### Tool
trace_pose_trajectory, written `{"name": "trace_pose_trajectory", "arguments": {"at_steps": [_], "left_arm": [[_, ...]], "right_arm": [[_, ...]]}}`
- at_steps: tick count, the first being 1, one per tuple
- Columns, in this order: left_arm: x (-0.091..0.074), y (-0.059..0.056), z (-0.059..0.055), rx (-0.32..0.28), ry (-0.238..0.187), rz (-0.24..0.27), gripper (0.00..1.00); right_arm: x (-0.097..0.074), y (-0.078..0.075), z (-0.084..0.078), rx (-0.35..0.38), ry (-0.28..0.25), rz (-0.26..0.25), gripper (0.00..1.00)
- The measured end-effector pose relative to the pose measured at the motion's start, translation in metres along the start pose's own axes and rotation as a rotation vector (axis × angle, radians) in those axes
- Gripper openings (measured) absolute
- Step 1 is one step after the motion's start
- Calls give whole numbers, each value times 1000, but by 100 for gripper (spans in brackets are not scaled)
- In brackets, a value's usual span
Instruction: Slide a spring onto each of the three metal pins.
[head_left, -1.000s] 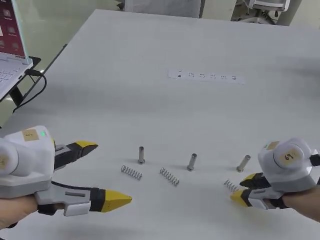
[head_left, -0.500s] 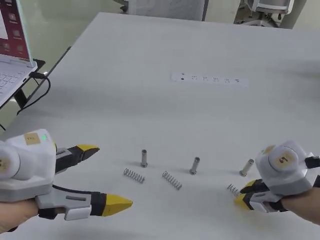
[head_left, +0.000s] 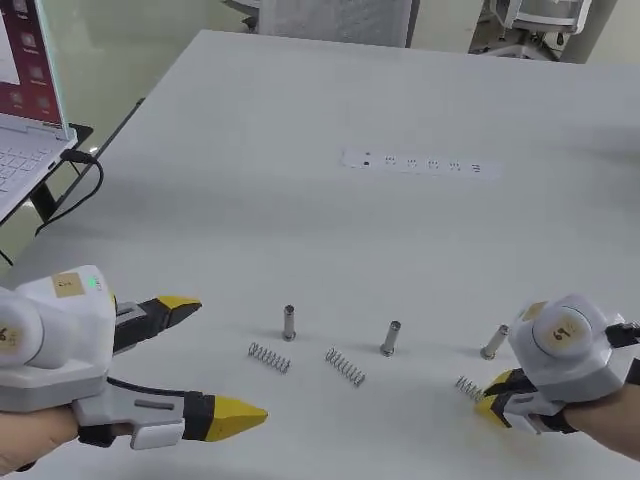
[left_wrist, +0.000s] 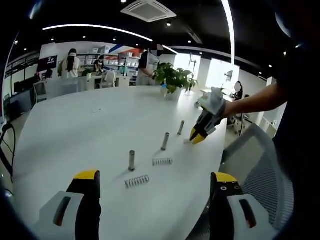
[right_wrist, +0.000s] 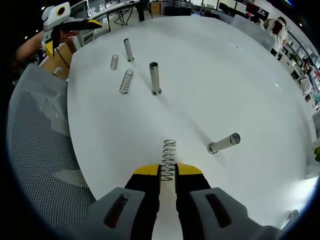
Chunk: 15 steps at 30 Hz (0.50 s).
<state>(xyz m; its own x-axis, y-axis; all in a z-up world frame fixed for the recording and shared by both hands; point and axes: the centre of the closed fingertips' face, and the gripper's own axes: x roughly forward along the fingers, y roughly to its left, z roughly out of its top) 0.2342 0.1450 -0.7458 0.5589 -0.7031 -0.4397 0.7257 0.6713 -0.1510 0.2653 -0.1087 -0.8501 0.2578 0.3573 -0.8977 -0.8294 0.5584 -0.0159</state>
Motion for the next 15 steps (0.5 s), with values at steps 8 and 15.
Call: {"name": "trace_pose_trajectory", "arguments": {"at_steps": [8,15], "left_arm": [[5,-8,-2,4,5,-25,86],[11,-18,-3,9,9,-55,84]], "right_arm": [[-17,2,9,-20,-41,-1,8],[-29,9,20,-54,-70,12,8]]}}
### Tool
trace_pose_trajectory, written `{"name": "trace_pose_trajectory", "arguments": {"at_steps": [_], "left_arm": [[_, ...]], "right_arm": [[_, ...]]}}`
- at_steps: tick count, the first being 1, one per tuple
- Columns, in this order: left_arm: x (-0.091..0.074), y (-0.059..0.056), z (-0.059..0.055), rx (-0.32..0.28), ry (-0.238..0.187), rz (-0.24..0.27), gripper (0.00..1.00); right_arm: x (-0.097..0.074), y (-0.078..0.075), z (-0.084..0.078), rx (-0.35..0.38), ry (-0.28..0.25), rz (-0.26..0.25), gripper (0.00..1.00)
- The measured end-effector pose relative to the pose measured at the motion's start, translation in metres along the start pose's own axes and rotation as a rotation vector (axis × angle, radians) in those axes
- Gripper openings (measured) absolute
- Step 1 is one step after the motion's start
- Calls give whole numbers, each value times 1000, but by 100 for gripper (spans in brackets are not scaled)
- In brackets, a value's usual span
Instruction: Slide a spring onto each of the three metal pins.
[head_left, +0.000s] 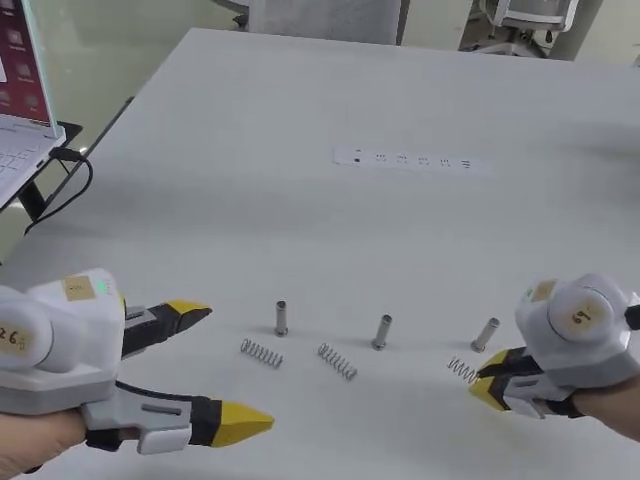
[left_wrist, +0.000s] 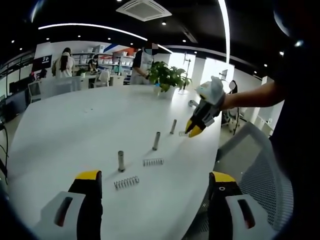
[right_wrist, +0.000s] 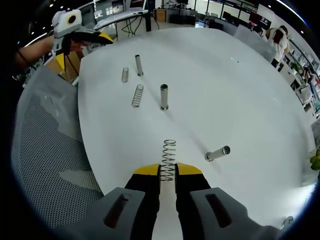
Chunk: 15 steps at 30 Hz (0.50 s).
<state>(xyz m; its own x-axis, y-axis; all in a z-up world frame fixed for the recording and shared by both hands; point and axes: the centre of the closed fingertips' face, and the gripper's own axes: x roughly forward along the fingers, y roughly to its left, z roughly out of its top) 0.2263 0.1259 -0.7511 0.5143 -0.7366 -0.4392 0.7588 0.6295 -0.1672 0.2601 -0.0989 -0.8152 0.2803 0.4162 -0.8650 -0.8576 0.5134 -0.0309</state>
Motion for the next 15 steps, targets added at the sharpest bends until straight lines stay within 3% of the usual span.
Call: {"name": "trace_pose_trajectory", "arguments": {"at_steps": [8,11,15], "left_arm": [[5,-10,-3,-4,4,-37,81],[9,-13,-2,0,0,-49,74],[17,-24,-5,7,20,-99,72]], "right_arm": [[-9,7,11,-50,-30,24,8],[-11,12,15,-67,-38,35,8],[-13,20,20,-101,-54,50,8]]}}
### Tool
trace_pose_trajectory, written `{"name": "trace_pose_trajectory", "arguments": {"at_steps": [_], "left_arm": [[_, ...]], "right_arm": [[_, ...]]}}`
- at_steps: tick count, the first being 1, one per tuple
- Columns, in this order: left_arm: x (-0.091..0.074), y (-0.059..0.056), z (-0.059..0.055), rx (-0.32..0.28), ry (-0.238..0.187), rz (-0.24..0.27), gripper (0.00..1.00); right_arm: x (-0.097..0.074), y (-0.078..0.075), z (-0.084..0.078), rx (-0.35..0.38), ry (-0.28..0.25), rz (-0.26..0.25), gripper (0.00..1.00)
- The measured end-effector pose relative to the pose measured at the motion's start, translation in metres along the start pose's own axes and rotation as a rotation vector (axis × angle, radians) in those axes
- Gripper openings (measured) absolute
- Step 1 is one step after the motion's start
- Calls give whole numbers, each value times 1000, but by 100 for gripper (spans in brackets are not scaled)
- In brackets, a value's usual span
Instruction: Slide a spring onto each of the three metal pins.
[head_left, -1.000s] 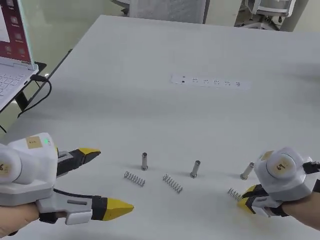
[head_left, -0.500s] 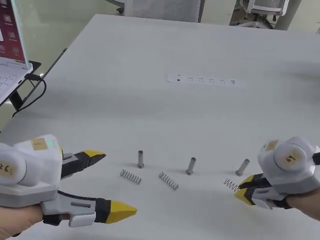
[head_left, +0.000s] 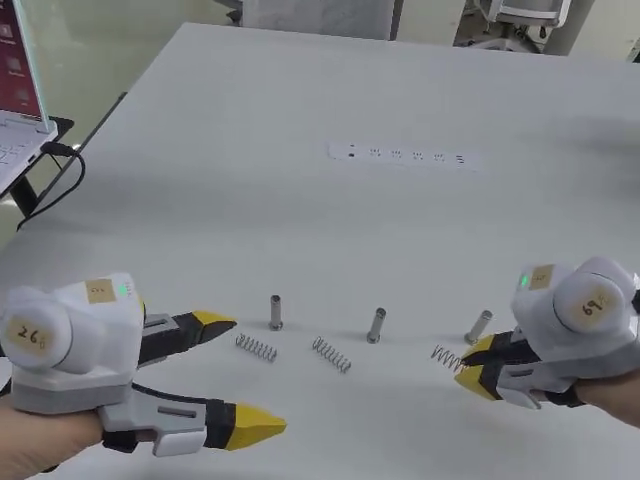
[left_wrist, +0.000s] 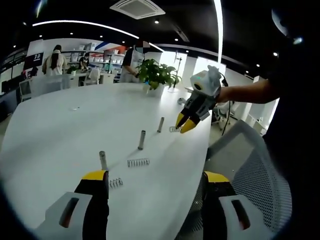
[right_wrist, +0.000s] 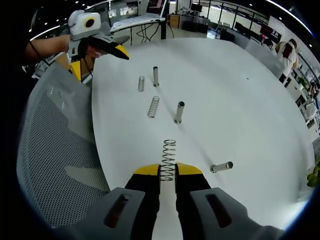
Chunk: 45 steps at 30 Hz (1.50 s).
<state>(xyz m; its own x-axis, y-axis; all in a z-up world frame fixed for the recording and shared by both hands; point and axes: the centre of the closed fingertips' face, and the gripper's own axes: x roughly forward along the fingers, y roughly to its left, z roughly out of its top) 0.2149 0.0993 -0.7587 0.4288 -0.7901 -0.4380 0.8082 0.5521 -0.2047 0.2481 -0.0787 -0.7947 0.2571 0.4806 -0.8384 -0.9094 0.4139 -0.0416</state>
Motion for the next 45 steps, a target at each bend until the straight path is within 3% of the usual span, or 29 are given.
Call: {"name": "trace_pose_trajectory", "arguments": {"at_steps": [4,22,33,45], "left_arm": [[9,-4,0,17,15,-31,70],[44,-22,31,115,2,-147,59],[62,-36,45,167,-20,-211,44],[73,-49,52,204,-35,-267,28]], "right_arm": [[-1,7,7,-46,-15,19,8],[-6,33,45,-218,-114,97,8],[-7,50,67,-340,-162,133,8],[-11,57,70,-443,-163,142,8]]}}
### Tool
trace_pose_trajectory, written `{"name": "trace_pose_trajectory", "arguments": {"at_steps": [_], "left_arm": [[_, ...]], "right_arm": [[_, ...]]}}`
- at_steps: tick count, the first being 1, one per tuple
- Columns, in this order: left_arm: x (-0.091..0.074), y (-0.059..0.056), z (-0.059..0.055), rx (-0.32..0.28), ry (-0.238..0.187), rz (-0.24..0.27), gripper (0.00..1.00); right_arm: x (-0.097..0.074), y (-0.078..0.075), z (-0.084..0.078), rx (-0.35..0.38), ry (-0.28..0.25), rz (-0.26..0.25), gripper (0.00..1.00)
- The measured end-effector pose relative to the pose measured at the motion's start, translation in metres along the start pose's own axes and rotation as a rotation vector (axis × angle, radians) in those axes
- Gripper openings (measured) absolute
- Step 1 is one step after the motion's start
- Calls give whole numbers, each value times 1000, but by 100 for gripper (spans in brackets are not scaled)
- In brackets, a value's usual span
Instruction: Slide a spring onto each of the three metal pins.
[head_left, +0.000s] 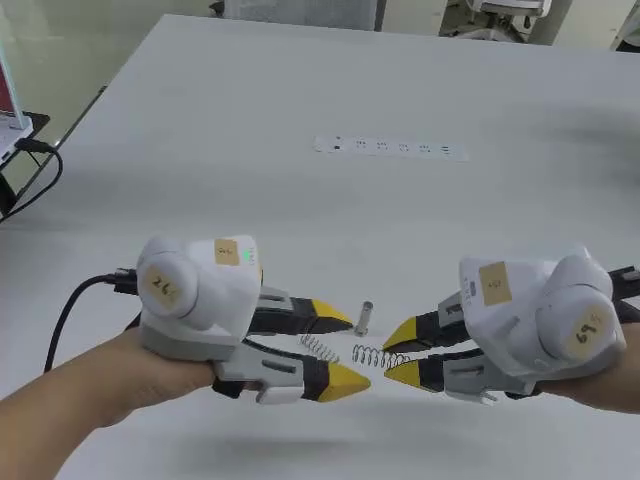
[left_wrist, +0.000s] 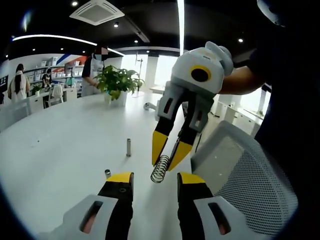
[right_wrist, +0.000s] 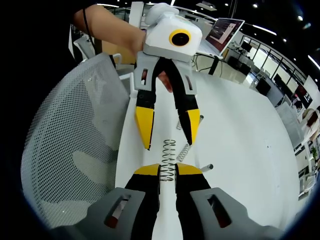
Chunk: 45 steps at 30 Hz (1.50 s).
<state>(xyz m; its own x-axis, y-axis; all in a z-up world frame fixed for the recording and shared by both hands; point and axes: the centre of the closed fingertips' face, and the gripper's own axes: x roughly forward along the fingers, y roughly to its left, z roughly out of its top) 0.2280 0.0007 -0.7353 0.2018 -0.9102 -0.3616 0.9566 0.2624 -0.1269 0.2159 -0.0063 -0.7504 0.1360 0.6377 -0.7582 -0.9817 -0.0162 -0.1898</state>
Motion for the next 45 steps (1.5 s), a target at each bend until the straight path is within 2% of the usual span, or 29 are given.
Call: {"name": "trace_pose_trajectory", "arguments": {"at_steps": [8,14,20,34,39,42,45], "left_arm": [[8,-5,3,15,-30,-30,16],[8,-7,8,-13,-99,-31,7],[8,-9,11,-19,-123,-34,5],[7,-14,13,-1,-122,-45,2],[7,-18,13,0,-113,-61,2],[8,-20,14,-2,-117,-66,2],[8,-21,14,-9,-116,-76,2]], "right_arm": [[-4,2,3,-16,-11,6,8],[-8,1,4,-11,-23,2,8],[-11,1,5,-5,-34,5,8],[-13,2,6,-31,-43,4,8],[-13,5,4,-1,-53,9,8],[-13,7,-3,17,-33,10,10],[-15,8,-5,36,-46,10,10]]}}
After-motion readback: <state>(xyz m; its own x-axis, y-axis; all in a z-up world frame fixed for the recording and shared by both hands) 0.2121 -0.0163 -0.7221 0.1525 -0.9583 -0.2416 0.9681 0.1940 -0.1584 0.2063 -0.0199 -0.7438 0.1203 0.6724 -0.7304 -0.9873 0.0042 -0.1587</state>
